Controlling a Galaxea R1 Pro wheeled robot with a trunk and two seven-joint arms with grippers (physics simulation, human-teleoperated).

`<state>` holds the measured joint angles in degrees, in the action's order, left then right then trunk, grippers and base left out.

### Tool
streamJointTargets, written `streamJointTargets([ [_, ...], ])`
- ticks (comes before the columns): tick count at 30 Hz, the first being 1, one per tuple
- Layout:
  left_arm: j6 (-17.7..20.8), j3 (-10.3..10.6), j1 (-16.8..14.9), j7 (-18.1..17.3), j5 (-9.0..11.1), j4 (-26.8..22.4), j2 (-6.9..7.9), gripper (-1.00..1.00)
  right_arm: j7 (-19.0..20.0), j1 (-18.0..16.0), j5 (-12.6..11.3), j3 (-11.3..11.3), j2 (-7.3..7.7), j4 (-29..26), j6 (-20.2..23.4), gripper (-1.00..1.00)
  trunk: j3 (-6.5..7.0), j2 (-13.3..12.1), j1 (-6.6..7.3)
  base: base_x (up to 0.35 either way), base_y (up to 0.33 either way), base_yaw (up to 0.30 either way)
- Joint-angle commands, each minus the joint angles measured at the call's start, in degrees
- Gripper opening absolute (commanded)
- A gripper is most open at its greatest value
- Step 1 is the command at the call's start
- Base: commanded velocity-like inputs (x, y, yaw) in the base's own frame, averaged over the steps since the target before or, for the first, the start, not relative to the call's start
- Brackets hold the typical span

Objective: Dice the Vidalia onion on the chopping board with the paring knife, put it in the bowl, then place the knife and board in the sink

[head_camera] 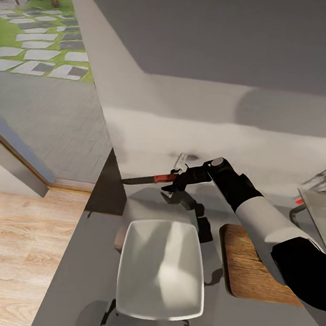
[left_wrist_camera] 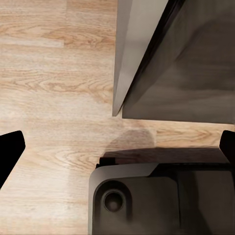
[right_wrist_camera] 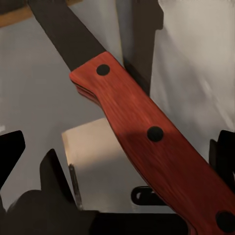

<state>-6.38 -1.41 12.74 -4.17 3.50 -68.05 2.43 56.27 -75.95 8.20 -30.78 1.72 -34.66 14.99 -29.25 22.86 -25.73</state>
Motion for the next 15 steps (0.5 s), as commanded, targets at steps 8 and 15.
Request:
streamJointTargets([
  [8, 0.0, -0.1, 0.0, -0.4, 0.4, -0.1, -0.01, 1.00, 0.0, 0.0, 0.3, -0.4, -0.05, 1.0, -1.0, 1.00, -0.17, 0.1, -0.06, 0.000, 0.000, 0.000],
  [15, 0.0, -0.1, 0.0, -0.4, 0.4, -0.1, 0.01, 1.00, 0.0, 0.0, 0.3, -0.4, -0.05, 1.0, -1.5, 1.00, -0.17, 0.1, -0.06, 0.000, 0.000, 0.000],
])
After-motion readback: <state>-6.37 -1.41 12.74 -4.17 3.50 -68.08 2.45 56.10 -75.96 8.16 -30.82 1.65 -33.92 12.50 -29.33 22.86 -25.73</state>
